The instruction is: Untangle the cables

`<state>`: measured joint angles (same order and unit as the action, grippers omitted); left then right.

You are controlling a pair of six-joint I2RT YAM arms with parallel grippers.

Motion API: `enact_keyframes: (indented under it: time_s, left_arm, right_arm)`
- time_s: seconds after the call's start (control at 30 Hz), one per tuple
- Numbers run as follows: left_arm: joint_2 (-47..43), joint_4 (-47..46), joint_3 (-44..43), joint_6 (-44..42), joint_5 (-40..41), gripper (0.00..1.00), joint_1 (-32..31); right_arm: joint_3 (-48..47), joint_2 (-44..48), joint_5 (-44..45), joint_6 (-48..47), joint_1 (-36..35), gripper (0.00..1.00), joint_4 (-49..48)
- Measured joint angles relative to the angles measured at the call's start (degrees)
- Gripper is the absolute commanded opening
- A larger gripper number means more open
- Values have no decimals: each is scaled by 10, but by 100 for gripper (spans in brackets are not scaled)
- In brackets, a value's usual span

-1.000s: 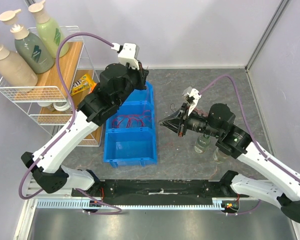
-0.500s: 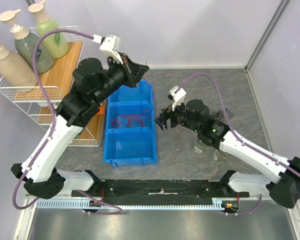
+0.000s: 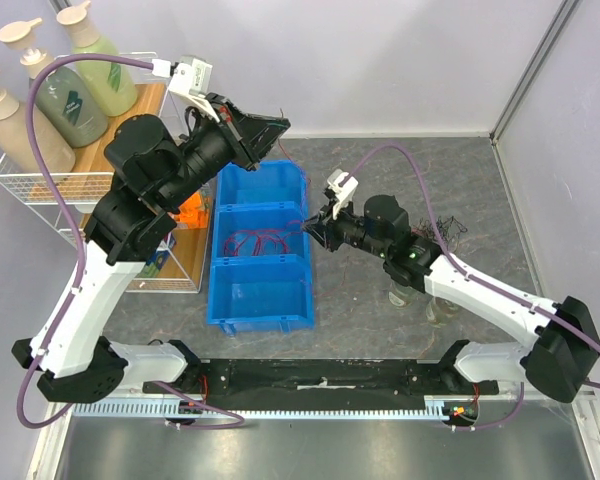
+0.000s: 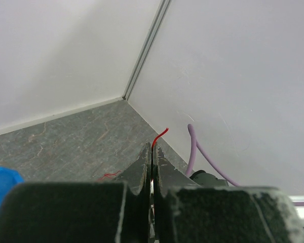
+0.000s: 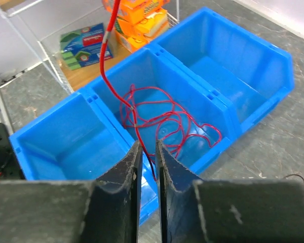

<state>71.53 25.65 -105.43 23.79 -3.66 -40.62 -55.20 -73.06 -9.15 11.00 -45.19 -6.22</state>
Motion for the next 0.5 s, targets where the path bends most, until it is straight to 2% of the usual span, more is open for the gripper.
enact_keyframes:
  time_s: [0.1,0.3,0.5]
  left_arm:
    - [0,0,0,0,0,2,0]
    - [0,-1,1,0,8,2,0]
    - [6,-2,35,-20,67,3,5]
  right_arm:
    - [19,13,-23,12,0,0,-26]
    - [26,28,-51,28,0,0,-47]
    - [37,99,-97,73,0,0,-22]
